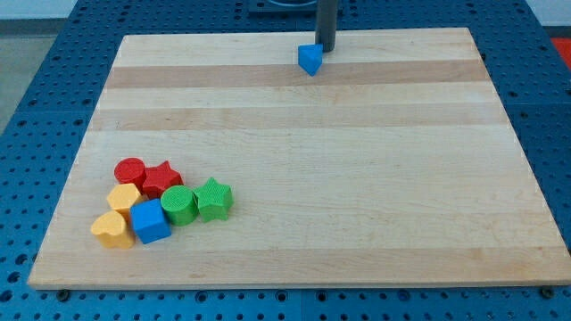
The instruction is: Move the blue triangle to the red star
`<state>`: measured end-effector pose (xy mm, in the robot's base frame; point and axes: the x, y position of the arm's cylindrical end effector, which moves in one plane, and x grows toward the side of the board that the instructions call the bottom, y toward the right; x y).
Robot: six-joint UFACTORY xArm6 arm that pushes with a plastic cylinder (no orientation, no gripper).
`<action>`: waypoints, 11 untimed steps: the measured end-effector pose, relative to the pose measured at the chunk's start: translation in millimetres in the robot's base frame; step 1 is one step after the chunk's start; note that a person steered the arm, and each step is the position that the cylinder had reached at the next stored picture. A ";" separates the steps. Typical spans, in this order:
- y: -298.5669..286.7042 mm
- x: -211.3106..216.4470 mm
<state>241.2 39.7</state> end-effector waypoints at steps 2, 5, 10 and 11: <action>-24.9 59.5; -83.6 113.2; -151.7 192.6; -163.9 196.4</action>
